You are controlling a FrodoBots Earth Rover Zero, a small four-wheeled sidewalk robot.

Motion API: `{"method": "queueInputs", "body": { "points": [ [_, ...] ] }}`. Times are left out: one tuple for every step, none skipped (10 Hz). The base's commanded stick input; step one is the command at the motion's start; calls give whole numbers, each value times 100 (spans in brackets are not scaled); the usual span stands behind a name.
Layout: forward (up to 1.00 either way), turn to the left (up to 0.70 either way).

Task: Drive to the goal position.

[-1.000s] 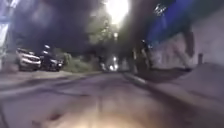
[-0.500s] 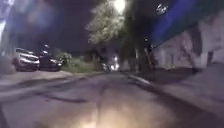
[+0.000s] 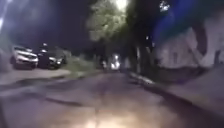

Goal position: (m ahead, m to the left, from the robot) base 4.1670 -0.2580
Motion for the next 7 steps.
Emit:
{"method": "queueInputs", "body": {
  "points": [
    [70, -29],
    [70, -35],
    [70, -35],
    [70, -35],
    [70, -35],
    [70, -34],
    [70, -29]
  ]
}}
